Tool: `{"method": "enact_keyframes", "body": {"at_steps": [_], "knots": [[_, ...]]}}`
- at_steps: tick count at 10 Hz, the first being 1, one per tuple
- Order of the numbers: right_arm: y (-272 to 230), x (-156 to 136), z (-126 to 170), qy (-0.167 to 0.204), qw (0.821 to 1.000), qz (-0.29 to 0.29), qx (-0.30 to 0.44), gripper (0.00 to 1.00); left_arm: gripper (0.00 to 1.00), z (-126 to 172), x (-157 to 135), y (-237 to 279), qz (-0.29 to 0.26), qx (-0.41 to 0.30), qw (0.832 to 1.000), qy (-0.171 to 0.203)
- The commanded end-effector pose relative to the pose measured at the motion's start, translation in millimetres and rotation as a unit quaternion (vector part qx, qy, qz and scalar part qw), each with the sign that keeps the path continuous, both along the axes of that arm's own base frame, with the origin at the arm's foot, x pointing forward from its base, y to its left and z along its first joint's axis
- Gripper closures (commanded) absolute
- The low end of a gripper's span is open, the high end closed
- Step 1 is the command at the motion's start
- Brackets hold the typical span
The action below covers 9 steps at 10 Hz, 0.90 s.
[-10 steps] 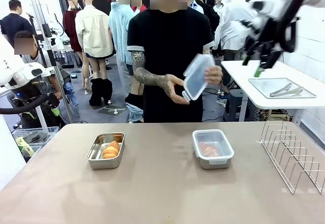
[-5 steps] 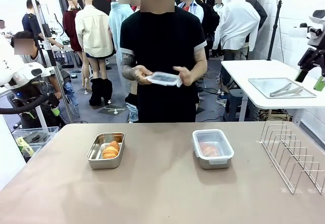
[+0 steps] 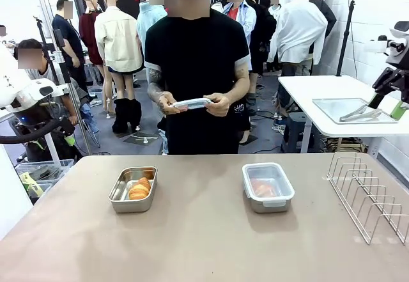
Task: Place the bread in airtight containers.
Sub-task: Release when the human grabs the Airtight Container lid.
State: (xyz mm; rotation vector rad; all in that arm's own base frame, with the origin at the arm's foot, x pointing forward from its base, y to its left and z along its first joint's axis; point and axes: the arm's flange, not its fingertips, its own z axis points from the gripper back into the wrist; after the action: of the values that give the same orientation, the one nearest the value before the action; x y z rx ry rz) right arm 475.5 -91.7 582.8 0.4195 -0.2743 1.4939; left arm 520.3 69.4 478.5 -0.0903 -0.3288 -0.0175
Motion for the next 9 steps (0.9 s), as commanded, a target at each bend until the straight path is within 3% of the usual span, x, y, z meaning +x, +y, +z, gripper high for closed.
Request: {"method": "enact_keyframes", "body": {"at_steps": [1, 9], "knots": [[2.5, -3.2, 3.4, 0.002, 1.0, -0.004, -0.008, 0.0, 0.0, 1.8, -1.1, 1.1, -0.001, 0.006, 1.0, 0.001], [2.5, -3.2, 3.4, 0.002, 1.0, -0.004, -0.008, 0.0, 0.0, 1.8, -1.1, 1.1, -0.001, 0.006, 1.0, 0.001]]}}
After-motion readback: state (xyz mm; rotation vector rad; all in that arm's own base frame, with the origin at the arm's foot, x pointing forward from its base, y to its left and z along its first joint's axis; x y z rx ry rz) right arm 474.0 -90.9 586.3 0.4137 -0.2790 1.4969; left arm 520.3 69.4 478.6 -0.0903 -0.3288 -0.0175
